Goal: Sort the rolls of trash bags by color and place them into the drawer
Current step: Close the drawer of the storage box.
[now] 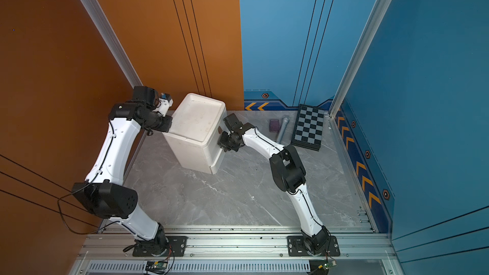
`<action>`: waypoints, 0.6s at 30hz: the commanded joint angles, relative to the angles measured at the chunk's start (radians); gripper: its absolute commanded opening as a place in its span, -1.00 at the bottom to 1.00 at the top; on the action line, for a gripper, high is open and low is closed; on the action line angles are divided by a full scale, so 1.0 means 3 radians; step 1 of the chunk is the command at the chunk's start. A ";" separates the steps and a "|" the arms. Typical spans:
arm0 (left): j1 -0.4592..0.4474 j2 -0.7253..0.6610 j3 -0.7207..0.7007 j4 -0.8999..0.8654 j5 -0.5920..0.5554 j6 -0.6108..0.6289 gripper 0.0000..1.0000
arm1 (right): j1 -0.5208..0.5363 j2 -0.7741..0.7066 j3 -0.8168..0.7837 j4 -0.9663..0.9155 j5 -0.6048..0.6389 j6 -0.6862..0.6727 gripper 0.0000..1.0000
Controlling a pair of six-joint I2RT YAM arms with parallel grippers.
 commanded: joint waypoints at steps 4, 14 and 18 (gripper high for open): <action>-0.0175 0.0421 -0.0293 -0.0494 0.0212 -0.0047 -1.00 | -0.0070 -0.0284 -0.0461 0.0287 -0.0028 -0.0072 -1.00; -0.0210 0.0427 -0.0269 -0.0494 0.0262 -0.0069 -1.00 | -0.0093 -0.0522 -0.1361 0.0824 -0.0007 0.0184 -0.99; -0.0227 0.0430 -0.0255 -0.0495 0.0237 -0.0065 -1.00 | -0.0028 -0.0424 -0.1276 0.1009 -0.0052 0.0338 -0.99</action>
